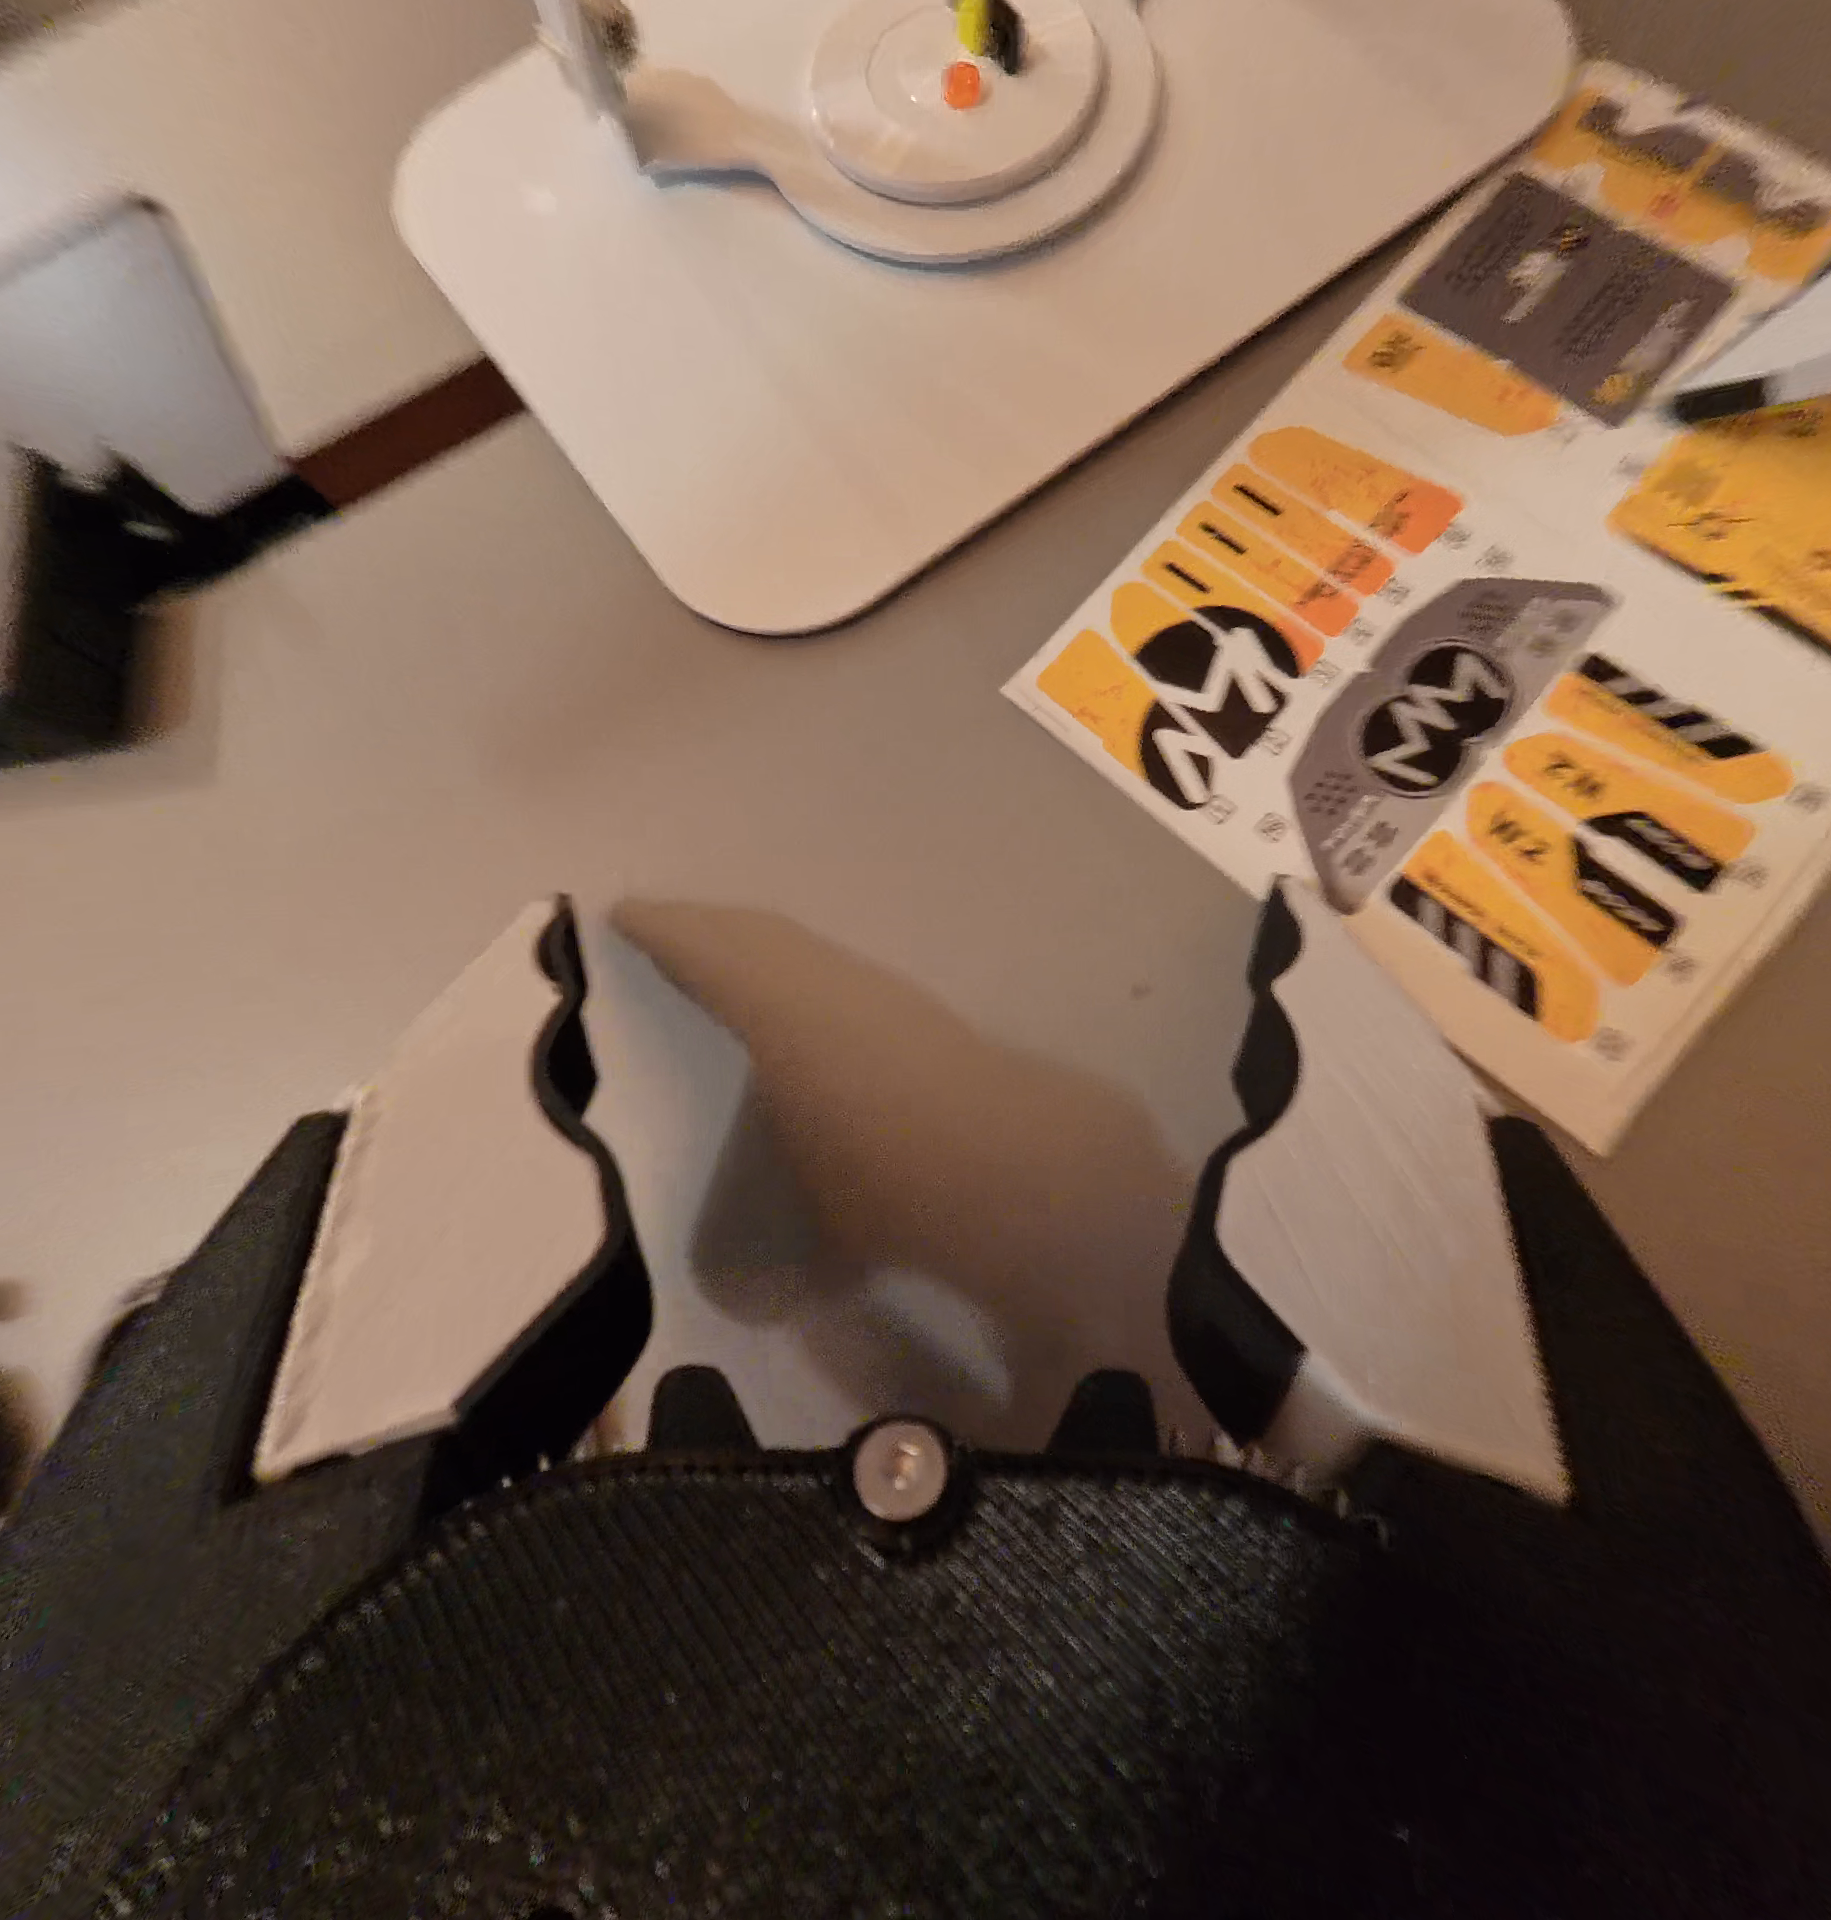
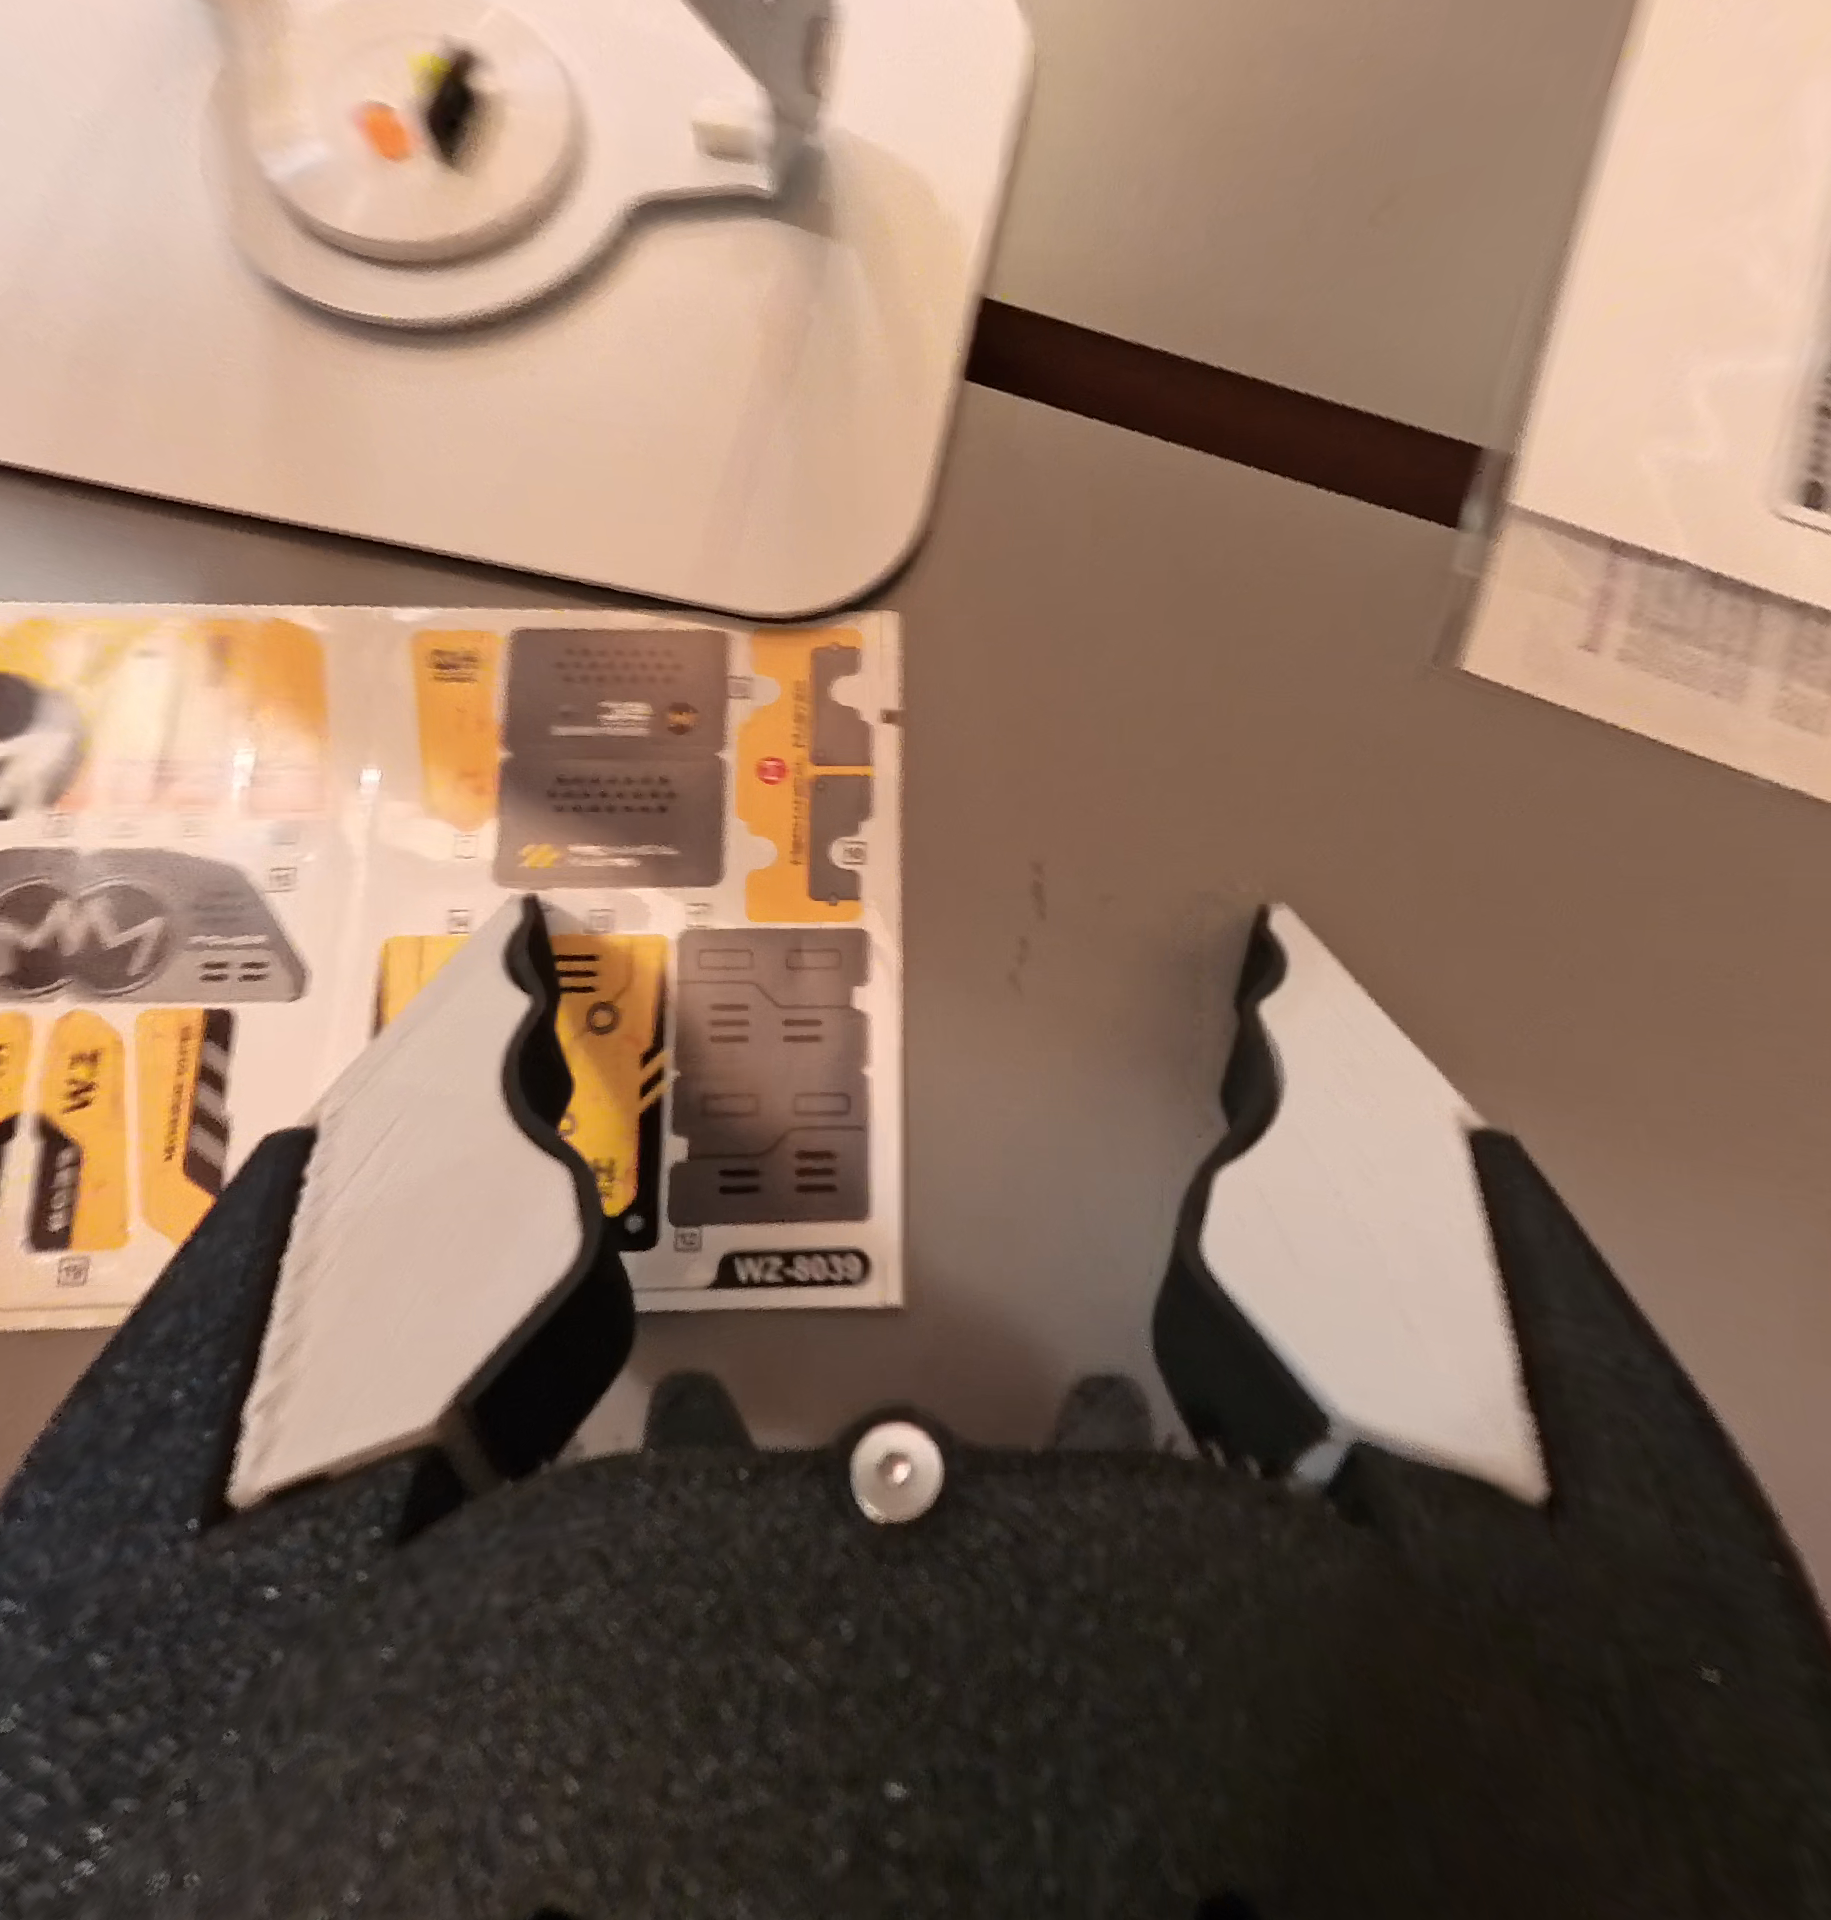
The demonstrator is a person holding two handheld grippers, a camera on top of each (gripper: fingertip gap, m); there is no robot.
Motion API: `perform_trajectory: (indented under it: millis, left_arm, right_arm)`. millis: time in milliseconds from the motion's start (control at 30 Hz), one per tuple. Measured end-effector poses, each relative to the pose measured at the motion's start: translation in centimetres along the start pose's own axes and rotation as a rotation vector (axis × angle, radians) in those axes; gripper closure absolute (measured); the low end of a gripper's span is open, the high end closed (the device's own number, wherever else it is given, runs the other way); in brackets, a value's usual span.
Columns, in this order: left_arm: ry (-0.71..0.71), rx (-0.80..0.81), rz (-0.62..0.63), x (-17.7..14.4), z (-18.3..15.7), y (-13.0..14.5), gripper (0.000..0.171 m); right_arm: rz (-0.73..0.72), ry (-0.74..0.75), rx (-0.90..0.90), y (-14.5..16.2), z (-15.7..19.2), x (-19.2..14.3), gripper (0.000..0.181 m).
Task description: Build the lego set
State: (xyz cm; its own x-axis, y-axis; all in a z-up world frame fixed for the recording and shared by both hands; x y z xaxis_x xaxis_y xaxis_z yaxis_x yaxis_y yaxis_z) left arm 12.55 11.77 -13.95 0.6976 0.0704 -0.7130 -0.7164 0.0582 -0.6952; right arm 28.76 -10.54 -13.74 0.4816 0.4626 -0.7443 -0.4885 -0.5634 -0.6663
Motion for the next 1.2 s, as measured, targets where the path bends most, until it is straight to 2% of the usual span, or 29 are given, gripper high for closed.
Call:
perform_trajectory:
  millis: [33, 67, 133, 167, 267, 367, 400, 433, 467, 533, 567, 600, 633, 667, 700, 733, 800, 833, 900, 967, 1000, 1100, 1200]
  left_arm:
    - [-0.086, 0.032, -0.011, -0.4, 0.5, -0.1, 0.040]
    - [-0.186, 0.065, -0.032, -1.1, 1.2, -0.3, 0.041]
    - [-0.357, 0.134, -0.098, -3.5, 2.2, -0.8, 0.051]
    - [-0.401, 0.161, -0.141, -5.0, 2.5, -1.0, 0.051]
    - [-0.433, 0.198, -0.260, -9.2, 2.8, -1.3, 0.050]
    - [-0.361, 0.235, -0.331, -12.0, 2.1, -0.8, 0.052]
    - [-0.377, 0.185, -0.346, -12.8, 2.0, -0.4, 0.069]
    - [-0.430, 0.088, -0.337, -13.5, 2.0, 0.2, 0.077]
    - [-0.477, 0.008, -0.314, -13.9, 1.9, 0.9, 0.072]
    - [-0.442, -0.004, -0.318, -13.9, 0.7, 1.9, 0.070]
    - [-0.408, -0.010, -0.338, -13.7, 0.0, 2.3, 0.072]
    - [-0.355, -0.028, -0.365, -13.6, -0.6, 2.4, 0.075]
    - [-0.281, -0.054, -0.392, -13.6, -1.3, 2.2, 0.073]
    - [-0.194, -0.094, -0.420, -13.8, -1.9, 1.9, 0.068]
    - [-0.086, -0.134, -0.472, -14.3, -2.5, 1.4, 0.062]
    - [0.044, -0.165, -0.548, -15.1, -3.1, 1.0, 0.059]
    - [0.240, -0.261, -0.660, -16.4, -3.6, 0.5, 0.059]
    - [0.307, -0.284, -0.665, -16.6, -3.6, 0.5, 0.052]
    - [0.388, -0.250, -0.646, -16.4, -3.9, 0.9, 0.043]
    - [0.363, -0.199, -0.649, -16.0, -3.9, 1.4, 0.042]
    - [0.323, -0.151, -0.658, -15.8, -3.9, 1.6, 0.043]
    - [0.141, -0.024, -0.658, -15.2, -3.7, 2.2, 0.047]
    - [0.094, 0.037, -0.699, -15.2, -4.1, 2.6, 0.056]
  right_arm:
    - [0.017, 0.034, -0.004, -0.1, -0.2, -0.4, 0.057]
    - [0.028, 0.079, -0.014, -0.3, -0.5, -0.9, 0.068]
    - [-0.009, 0.141, -0.039, -1.1, -1.1, -2.5, 0.071]
    - [-0.051, 0.134, -0.039, -1.5, -1.2, -3.5, 0.072]
    - [-0.194, 0.023, -0.007, -2.7, -1.1, -6.7, 0.069]
    - [-0.318, 0.007, -0.015, -3.6, -1.1, -10.7, 0.065]
    - [-0.368, 0.016, -0.034, -3.7, -1.0, -12.2, 0.063]
    - [-0.423, 0.027, -0.053, -3.6, -0.9, -13.6, 0.058]
    - [-0.484, 0.029, -0.074, -3.2, -0.6, -15.0, 0.055]
    - [-0.640, 0.022, -0.100, -2.0, 0.3, -17.5, 0.054]
    - [-0.726, 0.049, -0.061, -1.2, 0.5, -18.6, 0.061]
    - [-0.806, 0.069, -0.024, -0.2, 0.8, -19.6, 0.078]
    - [-0.885, 0.028, -0.063, 0.9, 1.6, -20.5, 0.122]
    - [-0.953, -0.057, -0.125, 1.9, 2.8, -21.4, 0.159]
    - [-1.012, -0.161, -0.189, 2.8, 4.0, -22.0, 0.168]
    - [-1.051, -0.233, -0.224, 3.6, 5.0, -22.4, 0.168]
    - [-1.044, -0.234, -0.215, 4.3, 5.6, -22.2, 0.179]
    - [-1.020, -0.252, -0.190, 4.5, 5.6, -21.7, 0.181]
    - [-0.958, -0.394, -0.122, 4.4, 5.9, -20.7, 0.181]
    - [-0.896, -0.501, -0.074, 4.5, 6.2, -19.8, 0.181]
    - [-0.869, -0.502, -0.062, 4.6, 6.1, -19.2, 0.178]
    - [-0.828, -0.545, -0.050, 4.9, 6.4, -18.3, 0.164]
    - [-0.825, -0.657, -0.006, 5.0, 6.7, -18.2, 0.150]
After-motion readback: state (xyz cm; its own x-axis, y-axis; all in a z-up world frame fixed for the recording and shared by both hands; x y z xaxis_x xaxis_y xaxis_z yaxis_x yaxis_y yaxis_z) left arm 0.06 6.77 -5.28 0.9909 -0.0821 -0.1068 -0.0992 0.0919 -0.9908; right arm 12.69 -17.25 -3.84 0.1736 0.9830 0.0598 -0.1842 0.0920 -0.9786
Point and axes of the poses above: each gripper's, where its closed fingertips meet, x out along the fingers, y out of its underside, z = x × y across the jaws, the point moved 8 cm from there along -x, back along the fingers
